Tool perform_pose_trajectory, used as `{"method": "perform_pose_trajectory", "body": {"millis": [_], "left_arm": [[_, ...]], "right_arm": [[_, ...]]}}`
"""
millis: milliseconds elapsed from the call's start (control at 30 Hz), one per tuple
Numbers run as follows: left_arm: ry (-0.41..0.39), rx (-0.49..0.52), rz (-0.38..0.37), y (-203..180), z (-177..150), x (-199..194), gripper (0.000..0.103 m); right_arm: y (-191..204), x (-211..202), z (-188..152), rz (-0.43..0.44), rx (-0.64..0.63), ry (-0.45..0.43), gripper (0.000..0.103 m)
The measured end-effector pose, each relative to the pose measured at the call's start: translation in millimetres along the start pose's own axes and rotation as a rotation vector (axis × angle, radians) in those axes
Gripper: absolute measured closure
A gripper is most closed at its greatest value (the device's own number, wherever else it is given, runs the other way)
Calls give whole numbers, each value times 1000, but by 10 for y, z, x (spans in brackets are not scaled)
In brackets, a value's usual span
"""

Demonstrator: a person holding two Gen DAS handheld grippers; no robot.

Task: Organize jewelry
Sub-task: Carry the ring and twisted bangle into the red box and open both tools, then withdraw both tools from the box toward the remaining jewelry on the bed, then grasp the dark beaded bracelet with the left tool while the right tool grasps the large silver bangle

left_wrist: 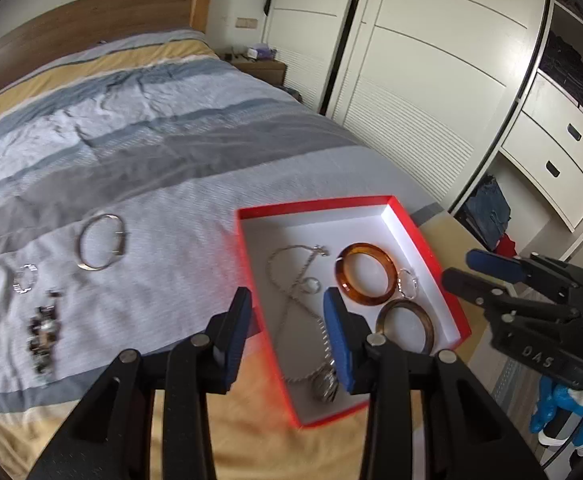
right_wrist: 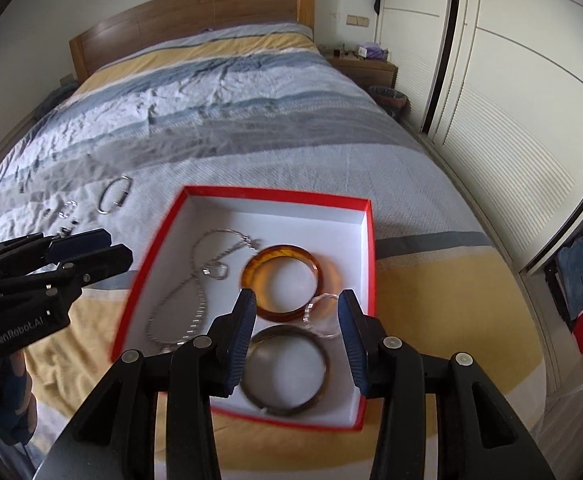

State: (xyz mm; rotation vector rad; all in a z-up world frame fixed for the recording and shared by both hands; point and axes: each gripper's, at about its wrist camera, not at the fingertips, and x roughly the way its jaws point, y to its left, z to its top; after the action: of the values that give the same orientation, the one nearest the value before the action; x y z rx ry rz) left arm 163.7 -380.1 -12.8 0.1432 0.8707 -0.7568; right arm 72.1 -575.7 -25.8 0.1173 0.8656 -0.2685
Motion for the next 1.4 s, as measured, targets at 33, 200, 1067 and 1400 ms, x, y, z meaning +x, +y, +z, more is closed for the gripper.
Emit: {"method": "perform_pose_trajectory", "body": {"millis": [33,200,1067,1400], "left_arm": [[-7,-3,11,43,-17,-111,68],[-53,-31,76,334,-158,-823,68],[-127,-179,266,1923,-1109,-2177,55],[-35,-157,219,2012,-828,-860,55]], "right_arm": [[48,-85,-1,3,2,-8,60],[413,-634,-44,39,15,-53,60],[1832,-1455,-333,154,-23,-115,58],[1935,-391,-101,206,-29,-47,58]]}}
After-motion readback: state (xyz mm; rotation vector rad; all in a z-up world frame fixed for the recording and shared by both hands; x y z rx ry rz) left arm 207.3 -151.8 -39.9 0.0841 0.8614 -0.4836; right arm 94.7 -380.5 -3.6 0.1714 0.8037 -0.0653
